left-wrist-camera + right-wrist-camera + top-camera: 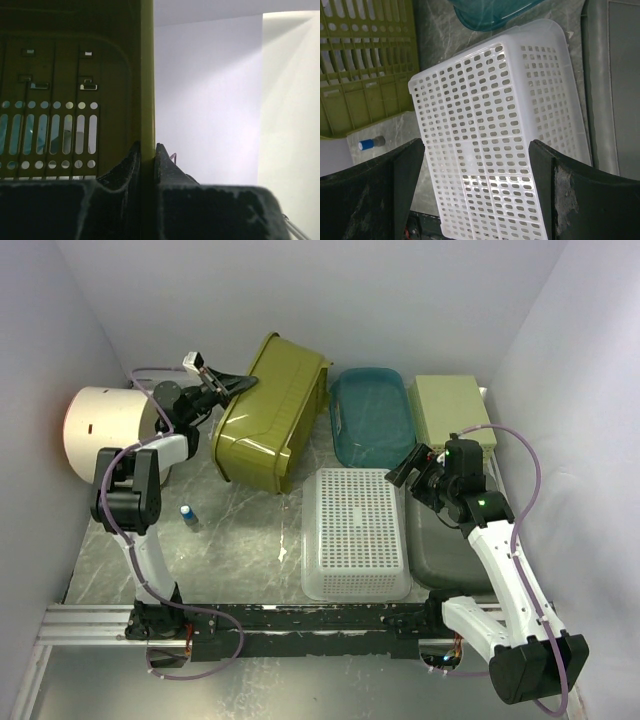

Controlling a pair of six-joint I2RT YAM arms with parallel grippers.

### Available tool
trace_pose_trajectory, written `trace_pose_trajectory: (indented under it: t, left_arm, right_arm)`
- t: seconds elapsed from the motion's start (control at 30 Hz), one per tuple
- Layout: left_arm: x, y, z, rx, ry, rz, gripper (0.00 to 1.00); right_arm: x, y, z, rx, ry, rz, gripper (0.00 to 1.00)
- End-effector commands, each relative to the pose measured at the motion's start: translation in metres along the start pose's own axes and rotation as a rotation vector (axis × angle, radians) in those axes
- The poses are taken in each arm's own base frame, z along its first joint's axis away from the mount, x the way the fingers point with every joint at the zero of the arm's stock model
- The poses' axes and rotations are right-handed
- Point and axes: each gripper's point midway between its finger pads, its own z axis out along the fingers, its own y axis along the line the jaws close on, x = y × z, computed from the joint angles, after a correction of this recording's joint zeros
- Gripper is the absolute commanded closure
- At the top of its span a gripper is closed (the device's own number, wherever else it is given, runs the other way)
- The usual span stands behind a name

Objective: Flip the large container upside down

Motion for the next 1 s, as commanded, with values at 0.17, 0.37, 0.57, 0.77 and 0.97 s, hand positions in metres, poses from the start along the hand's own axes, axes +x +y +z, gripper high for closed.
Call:
trace_pose_trajectory:
  t: [0.17,0.37,0.57,0.77,0.97]
  left_arm:
    - [-0.024,0.042,-0.039,-0.124,-0.084,-0.092,0.93]
    - [-0.061,0.069,-0.09,-0.227,-0.117,-0.09,0.91]
    - [-0.075,0.093,-0.104,-0.433,-0.065,0.009,0.58]
    - [-0.082,0.087,-0.106,-0.535,-0.041,0.119,0.47]
    - [-0.075,0.094,-0.104,-0.748,0.011,0.287,0.39]
  right_arm:
    - [-0.001,0.002,-0.006,0.0,-0.012,-0.015,0.14]
    - [0.002,0.0,-0.006,0.001,-0.007,-0.015,0.14]
    - [-0.001,0.004,-0.004,-0.011,-0.01,-0.013,0.14]
    - [-0.002,0.007,-0.001,-0.024,-0.005,-0.007,0.14]
    - [-0.002,0.008,0.001,-0.024,0.001,-0.011,0.14]
